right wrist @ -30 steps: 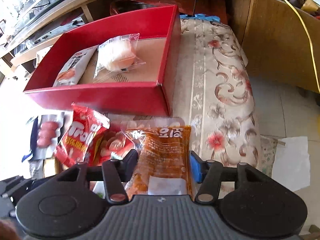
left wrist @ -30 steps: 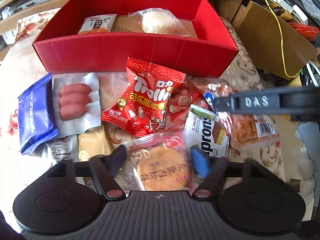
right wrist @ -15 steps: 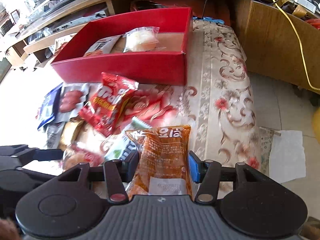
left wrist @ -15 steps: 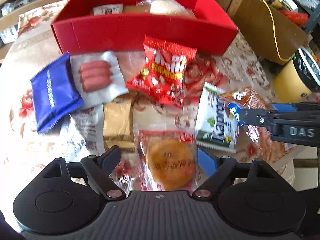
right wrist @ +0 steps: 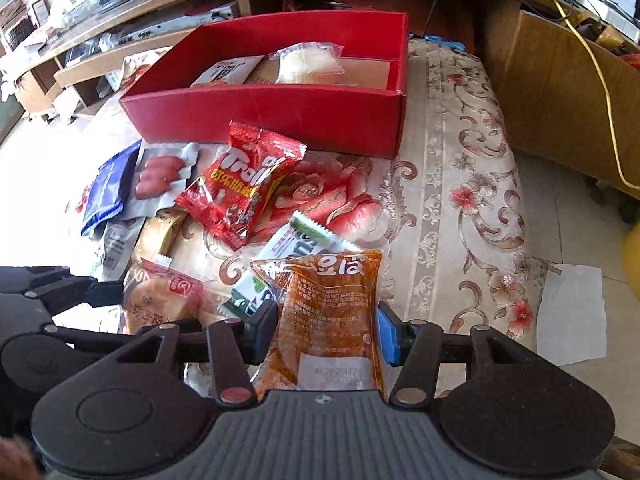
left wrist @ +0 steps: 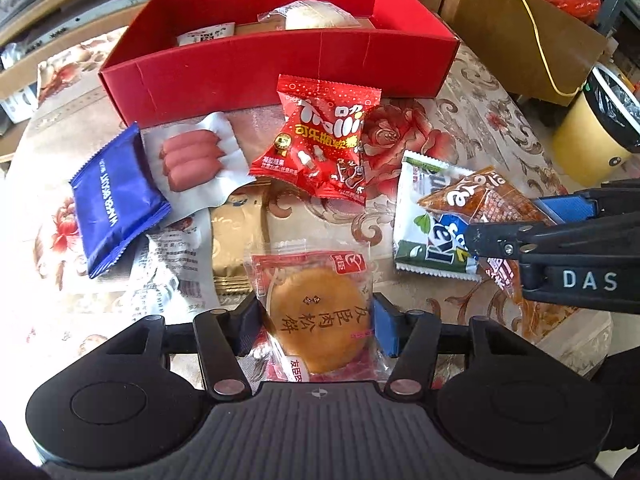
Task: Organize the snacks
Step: 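Grasp the round meat-floss cake with the left gripper while the right gripper grasps the orange snack bag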
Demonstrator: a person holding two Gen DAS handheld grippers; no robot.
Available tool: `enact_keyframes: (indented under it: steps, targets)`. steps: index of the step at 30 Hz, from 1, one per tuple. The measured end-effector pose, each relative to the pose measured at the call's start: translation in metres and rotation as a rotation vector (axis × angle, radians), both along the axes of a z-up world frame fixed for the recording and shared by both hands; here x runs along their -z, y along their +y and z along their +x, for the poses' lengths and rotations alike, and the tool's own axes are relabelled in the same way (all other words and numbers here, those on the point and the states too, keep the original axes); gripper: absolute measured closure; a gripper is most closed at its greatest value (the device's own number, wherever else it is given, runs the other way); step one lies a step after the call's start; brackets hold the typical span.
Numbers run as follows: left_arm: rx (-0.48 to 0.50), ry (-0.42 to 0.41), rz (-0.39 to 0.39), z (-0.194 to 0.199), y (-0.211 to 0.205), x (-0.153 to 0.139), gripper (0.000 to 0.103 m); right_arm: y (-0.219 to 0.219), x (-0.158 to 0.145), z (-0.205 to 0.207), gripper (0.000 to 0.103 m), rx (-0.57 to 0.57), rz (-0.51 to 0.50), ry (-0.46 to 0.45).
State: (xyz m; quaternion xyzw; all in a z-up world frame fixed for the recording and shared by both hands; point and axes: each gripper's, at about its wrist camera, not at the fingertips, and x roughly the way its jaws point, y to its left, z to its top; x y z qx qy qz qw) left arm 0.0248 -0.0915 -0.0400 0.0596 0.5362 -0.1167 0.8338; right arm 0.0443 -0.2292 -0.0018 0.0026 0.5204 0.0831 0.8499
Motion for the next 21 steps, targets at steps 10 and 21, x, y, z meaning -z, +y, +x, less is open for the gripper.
enact_keyframes:
  steps: [10, 21]
  targets:
    - [-0.018, -0.067, 0.009, -0.003, 0.008, -0.019, 0.04, 0.017, -0.008, -0.003, 0.056, -0.024, -0.013, -0.039]
    - [-0.02, -0.139, 0.028, -0.003, 0.01, -0.034, 0.04, 0.018, -0.016, -0.002, 0.056, -0.023, -0.014, -0.083]
